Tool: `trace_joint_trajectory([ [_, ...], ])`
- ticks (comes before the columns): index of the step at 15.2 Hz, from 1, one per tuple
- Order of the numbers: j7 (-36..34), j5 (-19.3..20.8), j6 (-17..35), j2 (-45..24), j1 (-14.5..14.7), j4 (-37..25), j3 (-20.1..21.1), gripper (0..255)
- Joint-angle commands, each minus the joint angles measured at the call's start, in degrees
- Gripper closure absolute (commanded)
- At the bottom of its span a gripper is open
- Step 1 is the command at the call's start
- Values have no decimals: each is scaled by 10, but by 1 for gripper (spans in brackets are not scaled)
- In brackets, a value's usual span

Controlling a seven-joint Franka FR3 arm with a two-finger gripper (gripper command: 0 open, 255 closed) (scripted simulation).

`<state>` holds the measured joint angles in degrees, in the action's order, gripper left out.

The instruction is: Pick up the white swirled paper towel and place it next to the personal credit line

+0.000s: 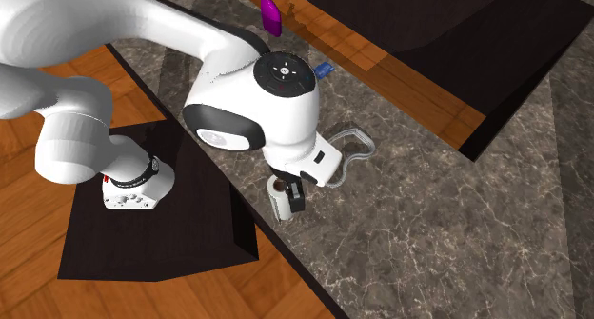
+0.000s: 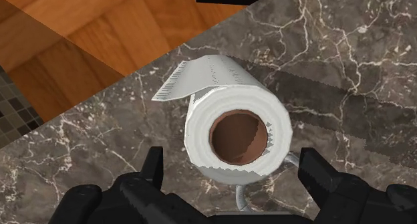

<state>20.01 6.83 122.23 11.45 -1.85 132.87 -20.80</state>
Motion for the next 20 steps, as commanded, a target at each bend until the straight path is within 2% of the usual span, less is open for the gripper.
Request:
trace_joint_trajectory([
  [1, 0, -1, 4, -3, 0, 1, 0, 0],
  [6, 0, -1, 4, -3, 0, 1, 0, 0],
  [7, 0, -1, 4, -3, 0, 1, 0, 255],
  [16, 0, -1, 4, -3, 0, 1, 0, 255],
  [20, -2, 2, -28, 11, 0, -18, 3, 255],
])
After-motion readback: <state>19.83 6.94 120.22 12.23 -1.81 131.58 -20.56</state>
